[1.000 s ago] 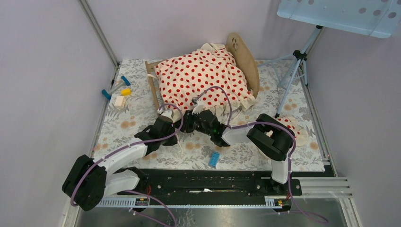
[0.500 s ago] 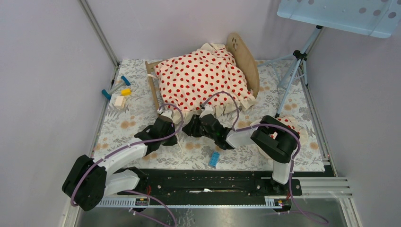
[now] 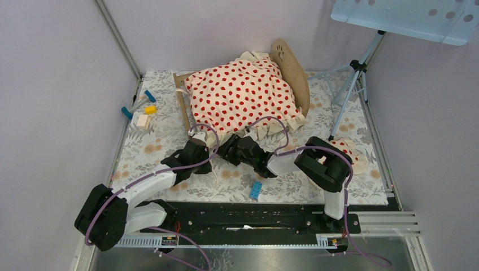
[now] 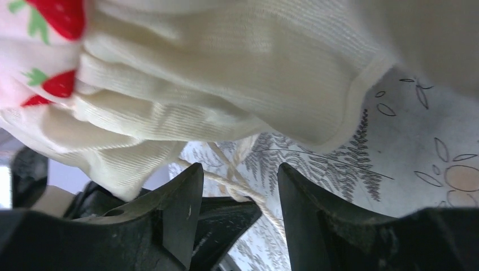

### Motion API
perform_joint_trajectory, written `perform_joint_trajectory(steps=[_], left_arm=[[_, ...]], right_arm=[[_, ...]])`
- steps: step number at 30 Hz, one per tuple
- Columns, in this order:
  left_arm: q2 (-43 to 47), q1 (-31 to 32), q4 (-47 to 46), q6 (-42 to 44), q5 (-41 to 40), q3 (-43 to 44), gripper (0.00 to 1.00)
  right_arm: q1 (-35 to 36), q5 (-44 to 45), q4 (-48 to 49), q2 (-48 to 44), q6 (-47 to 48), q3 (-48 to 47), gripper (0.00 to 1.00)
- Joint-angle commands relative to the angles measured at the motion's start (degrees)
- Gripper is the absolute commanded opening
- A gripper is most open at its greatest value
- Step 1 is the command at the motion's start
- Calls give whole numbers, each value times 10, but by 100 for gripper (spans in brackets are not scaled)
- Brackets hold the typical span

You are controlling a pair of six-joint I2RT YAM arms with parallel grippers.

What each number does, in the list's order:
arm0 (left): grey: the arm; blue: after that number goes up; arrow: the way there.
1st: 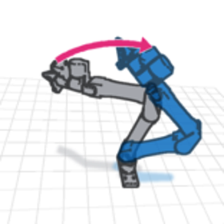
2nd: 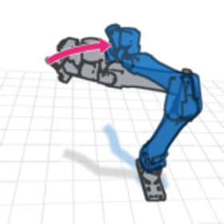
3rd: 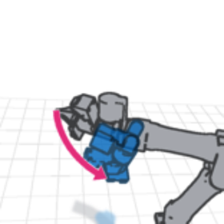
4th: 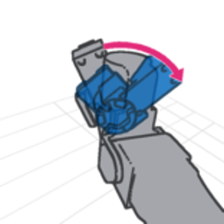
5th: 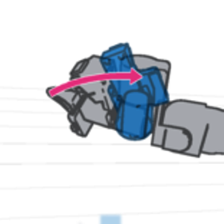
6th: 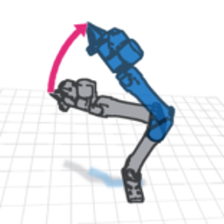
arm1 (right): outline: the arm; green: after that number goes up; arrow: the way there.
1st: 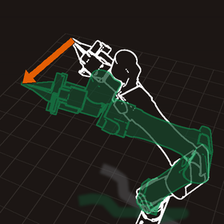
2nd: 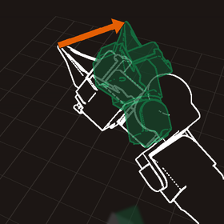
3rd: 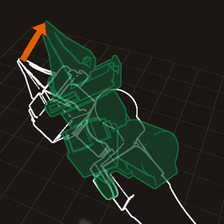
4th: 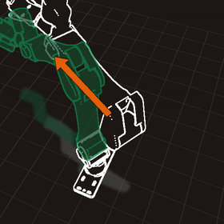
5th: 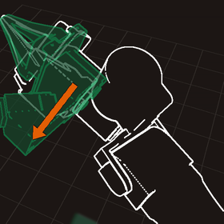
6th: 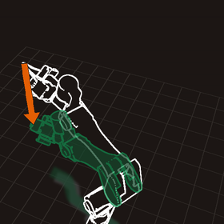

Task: Set up the pet bed
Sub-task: Tie the ropes to the bed frame.

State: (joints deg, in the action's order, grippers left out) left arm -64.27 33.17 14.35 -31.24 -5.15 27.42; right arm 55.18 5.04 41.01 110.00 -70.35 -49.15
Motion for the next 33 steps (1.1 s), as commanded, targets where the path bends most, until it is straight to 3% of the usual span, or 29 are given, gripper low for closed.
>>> perform_joint_trajectory(steps=[1, 12, 33], left_arm=[[-2, 1, -13, 11, -4, 23, 0], [-2, 1, -13, 13, -6, 22, 0], [-13, 1, -16, 36, 28, 32, 0]], right_arm=[[6, 34, 1, 9, -75, -30, 59], [10, 38, 3, 56, -173, -43, 58], [-6, -86, 107, 142, -186, -82, 57]])
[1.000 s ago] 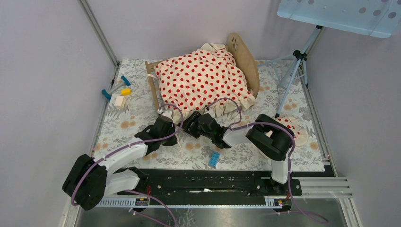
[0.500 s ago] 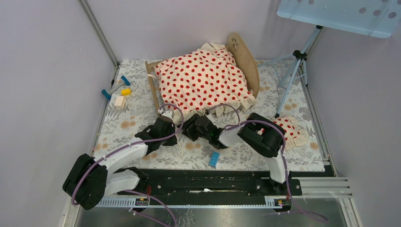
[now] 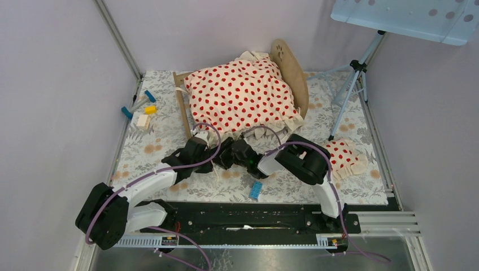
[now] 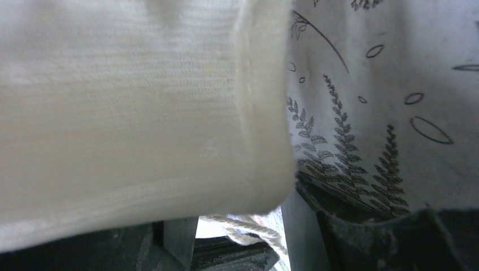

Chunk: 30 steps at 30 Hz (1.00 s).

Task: Set up the pet bed
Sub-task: Tie the ropes to the bed frame.

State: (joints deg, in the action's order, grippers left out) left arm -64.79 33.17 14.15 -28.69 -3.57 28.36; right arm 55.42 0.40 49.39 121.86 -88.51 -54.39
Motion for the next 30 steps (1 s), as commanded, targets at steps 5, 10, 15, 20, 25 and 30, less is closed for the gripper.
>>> perform_joint_trajectory(steps=[5, 10, 15, 20, 25, 30], left_arm=[[-10, 0, -14, 10, 10, 23, 0], [-11, 0, -11, 2, 1, 22, 0], [-2, 1, 1, -13, -21, 21, 0], [4, 1, 7, -27, -24, 17, 0], [13, 1, 2, -30, -10, 7, 0], [30, 1, 1, -34, -2, -3, 0]], right_arm=[[-10, -38, 41, 25, -6, -19, 39], [-12, -21, 48, 12, -1, 5, 19], [-13, 4, 54, -11, 9, 31, 6], [-11, 60, 43, -50, 32, 64, 1], [6, 127, 12, -94, 98, 74, 11], [24, 168, -14, -101, 170, 48, 27]])
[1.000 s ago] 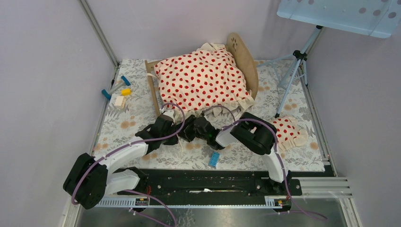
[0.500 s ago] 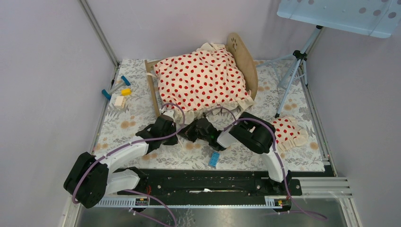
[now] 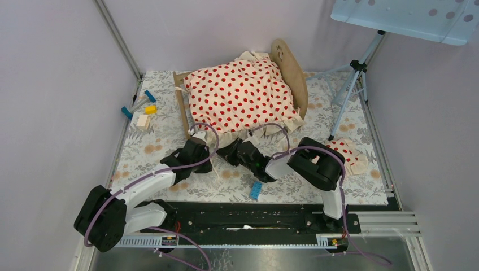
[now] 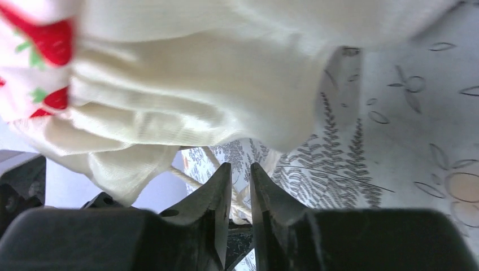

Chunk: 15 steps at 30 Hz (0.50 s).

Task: Set up the pet bed
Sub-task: Tie the ropes to the bed frame.

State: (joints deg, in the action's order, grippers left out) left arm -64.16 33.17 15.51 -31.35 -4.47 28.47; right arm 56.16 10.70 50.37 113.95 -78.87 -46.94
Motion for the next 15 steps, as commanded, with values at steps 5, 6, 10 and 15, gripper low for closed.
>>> perform_joint_trajectory(steps=[5, 6, 10, 15], left_arm=[[21, 1, -10, -9, 3, -2, 0], [18, 1, -11, -9, 3, -2, 0], [7, 1, -10, -7, 2, 1, 0], [-1, 1, 0, -12, -8, 7, 0]], right_arm=[[18, 70, -30, -7, 67, -36, 27], [18, 71, -36, -6, 61, -38, 28], [19, 65, -78, -6, 36, -51, 32], [19, 35, -111, 7, 10, -76, 40]])
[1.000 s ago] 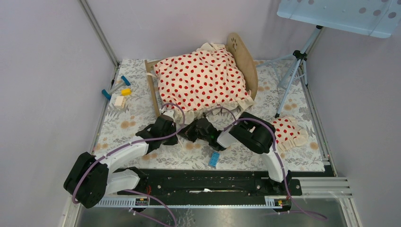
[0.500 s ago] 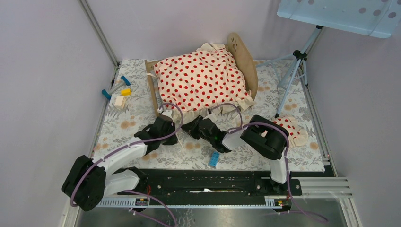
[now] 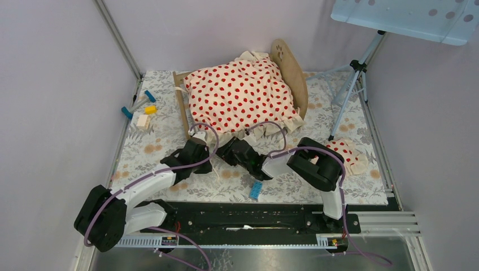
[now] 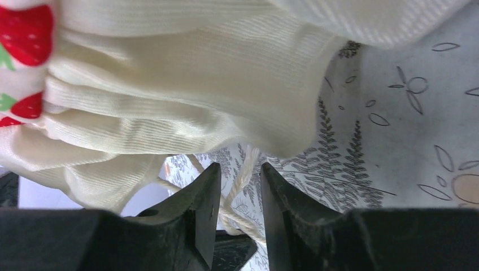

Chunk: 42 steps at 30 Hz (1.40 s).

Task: Set up the pet bed
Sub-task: Tie the ropes to the bed frame.

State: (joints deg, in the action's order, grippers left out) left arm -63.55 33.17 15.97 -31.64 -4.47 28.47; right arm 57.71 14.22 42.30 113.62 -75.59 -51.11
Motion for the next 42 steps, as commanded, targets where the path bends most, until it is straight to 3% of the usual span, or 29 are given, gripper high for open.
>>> perform_joint_trajectory(steps=[1, 7, 28, 42], left_arm=[[-9, 1, 0, -12, -13, 9, 0], [-23, 1, 24, -31, -40, 19, 0], [-44, -3, 39, -45, -50, 23, 0], [-49, -5, 33, -40, -43, 24, 0]], right_arm=[[4, -4, -35, 12, -26, -38, 41], [6, -9, -64, 22, -32, -54, 46], [8, -46, -40, 85, -36, -97, 47], [10, -107, 10, 120, -23, -101, 38]])
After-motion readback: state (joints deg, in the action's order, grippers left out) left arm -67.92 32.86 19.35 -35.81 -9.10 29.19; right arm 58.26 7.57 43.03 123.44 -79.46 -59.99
